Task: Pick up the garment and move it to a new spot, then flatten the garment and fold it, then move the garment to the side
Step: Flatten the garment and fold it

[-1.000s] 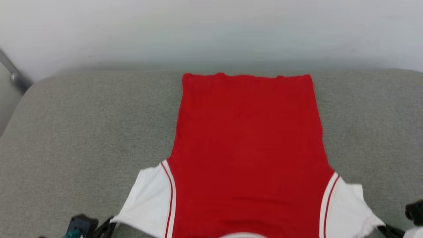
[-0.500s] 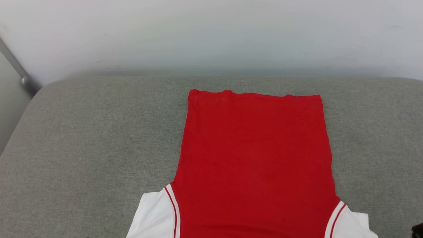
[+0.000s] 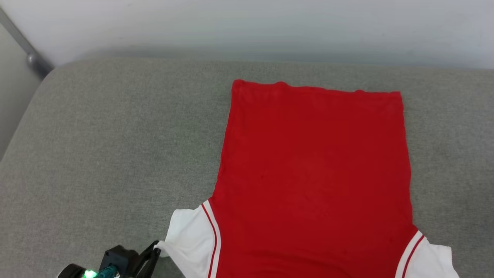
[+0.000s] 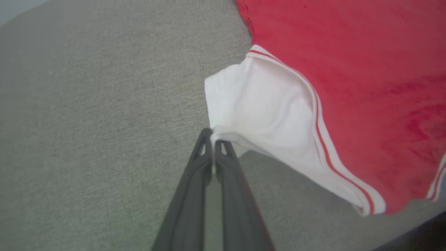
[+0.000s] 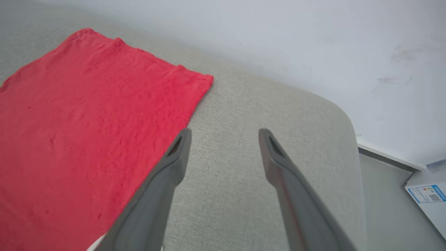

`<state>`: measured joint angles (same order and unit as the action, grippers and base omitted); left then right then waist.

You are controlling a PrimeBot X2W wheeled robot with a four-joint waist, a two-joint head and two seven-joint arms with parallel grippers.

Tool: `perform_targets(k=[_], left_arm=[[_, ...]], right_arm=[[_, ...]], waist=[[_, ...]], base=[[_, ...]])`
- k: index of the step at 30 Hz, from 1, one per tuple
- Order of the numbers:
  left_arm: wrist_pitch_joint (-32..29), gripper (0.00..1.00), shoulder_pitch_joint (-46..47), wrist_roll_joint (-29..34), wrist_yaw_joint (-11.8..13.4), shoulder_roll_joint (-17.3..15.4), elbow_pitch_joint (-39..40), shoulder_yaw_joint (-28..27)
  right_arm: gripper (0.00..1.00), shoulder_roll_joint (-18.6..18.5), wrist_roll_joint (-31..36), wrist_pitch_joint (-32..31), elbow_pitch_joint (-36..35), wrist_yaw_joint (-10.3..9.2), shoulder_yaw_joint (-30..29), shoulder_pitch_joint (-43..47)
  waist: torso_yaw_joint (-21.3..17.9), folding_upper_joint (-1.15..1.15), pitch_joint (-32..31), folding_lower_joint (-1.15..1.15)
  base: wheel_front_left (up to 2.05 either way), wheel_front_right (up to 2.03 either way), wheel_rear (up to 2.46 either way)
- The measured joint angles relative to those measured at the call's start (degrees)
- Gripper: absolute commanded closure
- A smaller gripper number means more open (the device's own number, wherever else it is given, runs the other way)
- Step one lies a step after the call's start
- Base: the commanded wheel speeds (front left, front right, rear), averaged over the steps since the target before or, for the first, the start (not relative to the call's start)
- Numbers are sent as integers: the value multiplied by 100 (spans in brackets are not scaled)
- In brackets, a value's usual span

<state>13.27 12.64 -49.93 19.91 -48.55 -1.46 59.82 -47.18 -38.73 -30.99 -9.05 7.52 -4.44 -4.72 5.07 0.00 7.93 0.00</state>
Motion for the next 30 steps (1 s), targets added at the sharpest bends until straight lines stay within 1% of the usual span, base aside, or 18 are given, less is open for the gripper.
perform_targets(k=[3,5,8,10,13,17,22,26,30], left_arm=[[0,100,165,104,25,79,97,-4],[1,100,273,192,27,124,136,-5],[4,100,452,314,25,252,189,-7],[12,100,542,396,26,302,218,-18],[48,100,676,490,18,402,245,-48],[80,100,878,615,-9,543,279,-85],[113,100,1061,809,-21,679,366,-121],[164,100,1147,946,-14,766,479,-152],[202,100,1243,1060,-4,795,592,-181]], right_arm=[[0,-243,-267,-548,96,-1,174,-847],[0,-412,-421,-1073,245,-1,380,-1407],[0,-545,-634,-1961,519,0,649,-2269],[0,-664,-672,-2681,723,0,847,-2799],[0,-667,-539,-3621,1118,0,1028,-3565],[0,-492,-244,-4491,1464,-1,1170,-4345],[0,-324,203,-5011,1790,-1,1189,-4943],[0,-276,346,-5071,1983,-1,1185,-5126],[0,-274,330,-5054,2109,-1,1300,-5036]], waist=[[130,0,244,0],[230,0,425,1],[396,0,720,1],[509,0,931,1],[676,0,1247,1],[906,0,1657,2],[1174,0,2156,2],[1360,0,2521,2],[1516,0,2807,2]], base=[[0,0,0],[0,0,0],[0,0,0],[0,0,0],[0,0,0],[0,0,0],[0,0,0],[0,0,0],[0,0,0]])
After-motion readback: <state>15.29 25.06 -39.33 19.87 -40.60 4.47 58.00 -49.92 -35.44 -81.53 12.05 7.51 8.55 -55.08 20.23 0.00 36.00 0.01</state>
